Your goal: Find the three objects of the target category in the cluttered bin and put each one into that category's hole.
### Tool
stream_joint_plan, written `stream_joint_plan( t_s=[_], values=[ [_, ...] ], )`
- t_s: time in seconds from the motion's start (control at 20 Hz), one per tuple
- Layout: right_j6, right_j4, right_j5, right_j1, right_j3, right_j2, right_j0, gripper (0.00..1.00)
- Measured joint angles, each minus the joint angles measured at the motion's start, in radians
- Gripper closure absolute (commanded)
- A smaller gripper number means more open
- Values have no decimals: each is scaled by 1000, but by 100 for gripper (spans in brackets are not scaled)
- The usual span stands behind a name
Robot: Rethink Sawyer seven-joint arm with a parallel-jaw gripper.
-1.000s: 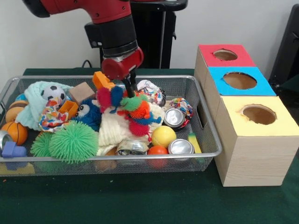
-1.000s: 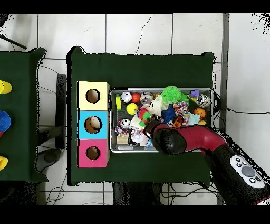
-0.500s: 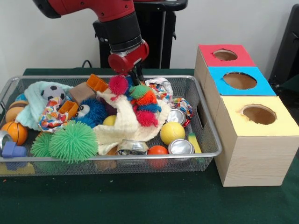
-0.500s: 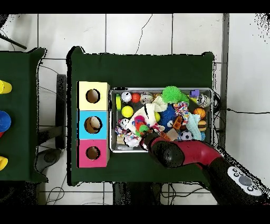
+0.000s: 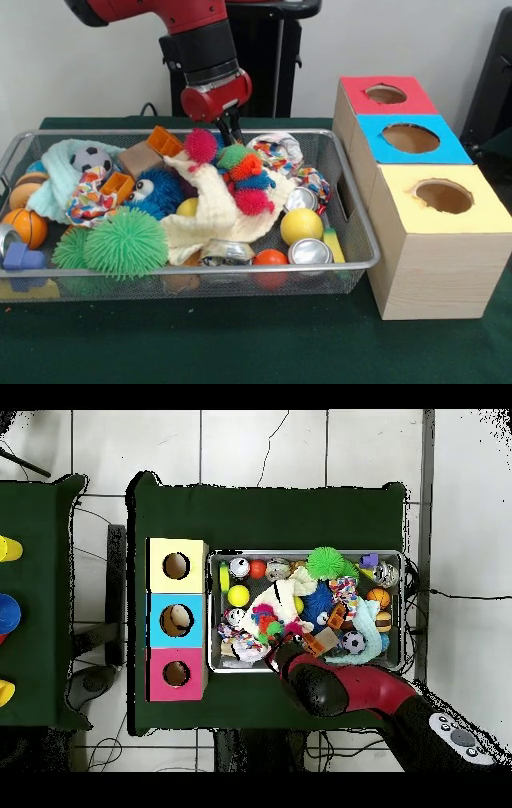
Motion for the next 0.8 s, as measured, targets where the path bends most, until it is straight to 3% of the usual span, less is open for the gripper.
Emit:
stream_joint_plan(
  t_s=[0.8],
  values=[
    [1, 122, -71, 30, 1, -115, 130, 100]
  ],
)
